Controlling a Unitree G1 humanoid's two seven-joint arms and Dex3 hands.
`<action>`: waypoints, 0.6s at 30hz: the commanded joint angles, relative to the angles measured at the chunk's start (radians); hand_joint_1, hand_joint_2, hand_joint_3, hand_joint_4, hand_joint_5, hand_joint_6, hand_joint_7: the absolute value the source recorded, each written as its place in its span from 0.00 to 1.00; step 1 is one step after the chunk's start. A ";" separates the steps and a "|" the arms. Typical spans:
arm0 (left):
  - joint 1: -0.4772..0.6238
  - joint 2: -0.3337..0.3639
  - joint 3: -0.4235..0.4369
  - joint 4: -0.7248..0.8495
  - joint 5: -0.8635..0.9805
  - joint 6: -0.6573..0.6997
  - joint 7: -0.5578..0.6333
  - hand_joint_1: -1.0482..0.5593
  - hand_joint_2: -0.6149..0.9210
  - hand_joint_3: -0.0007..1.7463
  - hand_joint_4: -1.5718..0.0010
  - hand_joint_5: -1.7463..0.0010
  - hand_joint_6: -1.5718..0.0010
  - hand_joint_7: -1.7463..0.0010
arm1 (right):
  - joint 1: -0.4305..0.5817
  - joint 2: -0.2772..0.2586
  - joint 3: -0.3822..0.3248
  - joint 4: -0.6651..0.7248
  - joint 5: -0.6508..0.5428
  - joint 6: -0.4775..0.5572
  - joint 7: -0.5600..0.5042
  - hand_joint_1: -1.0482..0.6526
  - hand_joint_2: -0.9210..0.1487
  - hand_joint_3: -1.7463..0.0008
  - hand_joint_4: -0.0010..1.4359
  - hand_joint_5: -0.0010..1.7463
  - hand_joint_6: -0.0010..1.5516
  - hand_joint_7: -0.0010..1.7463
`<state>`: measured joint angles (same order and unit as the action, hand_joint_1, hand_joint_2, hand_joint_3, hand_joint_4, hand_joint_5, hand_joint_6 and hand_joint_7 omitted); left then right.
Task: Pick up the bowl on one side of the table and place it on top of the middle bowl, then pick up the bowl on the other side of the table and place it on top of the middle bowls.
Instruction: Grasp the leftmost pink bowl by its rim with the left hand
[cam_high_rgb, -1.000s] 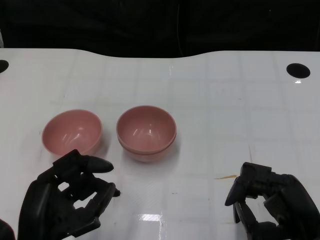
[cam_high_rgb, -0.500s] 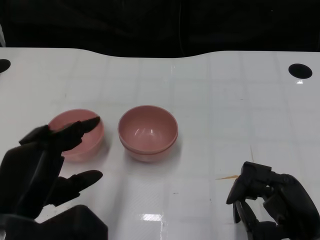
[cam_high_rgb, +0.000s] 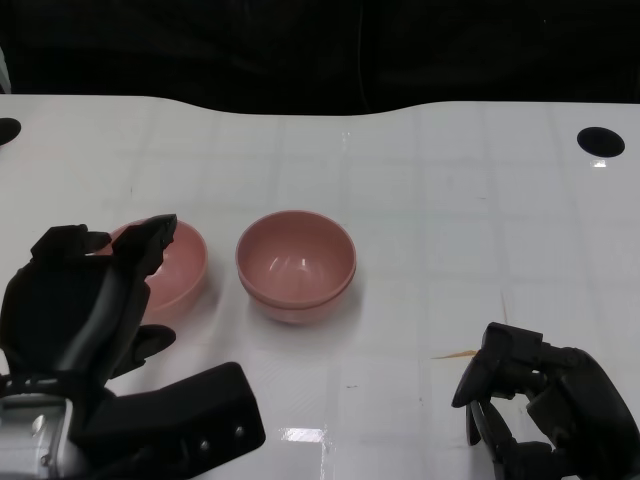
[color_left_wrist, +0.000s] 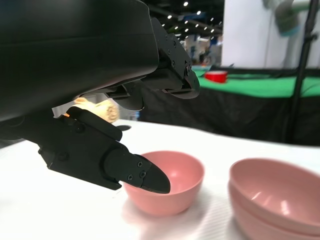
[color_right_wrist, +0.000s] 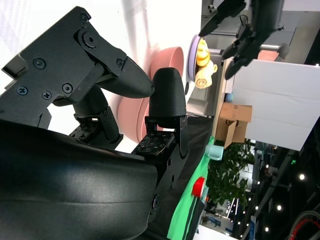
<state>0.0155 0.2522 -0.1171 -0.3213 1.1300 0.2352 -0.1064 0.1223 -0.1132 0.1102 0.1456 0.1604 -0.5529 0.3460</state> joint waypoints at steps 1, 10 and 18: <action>-0.052 0.003 -0.037 0.058 0.066 0.076 -0.055 0.34 0.97 0.00 0.75 0.86 0.75 1.00 | 0.000 0.000 -0.015 0.001 0.000 0.009 0.001 0.55 0.50 0.22 0.57 0.95 0.53 0.80; -0.161 0.022 -0.122 0.265 0.103 0.149 -0.033 0.34 0.97 0.00 0.68 0.94 0.74 1.00 | -0.001 0.001 -0.018 0.002 0.004 0.005 0.008 0.55 0.51 0.22 0.58 0.94 0.54 0.79; -0.268 0.034 -0.175 0.485 0.048 0.132 0.037 0.35 0.99 0.00 0.65 0.96 0.72 0.99 | 0.002 0.004 -0.019 -0.003 0.003 0.009 0.009 0.55 0.50 0.23 0.58 0.94 0.54 0.78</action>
<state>-0.2274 0.2682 -0.2847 0.1315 1.1908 0.3665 -0.0854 0.1233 -0.1075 0.1055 0.1452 0.1618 -0.5425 0.3539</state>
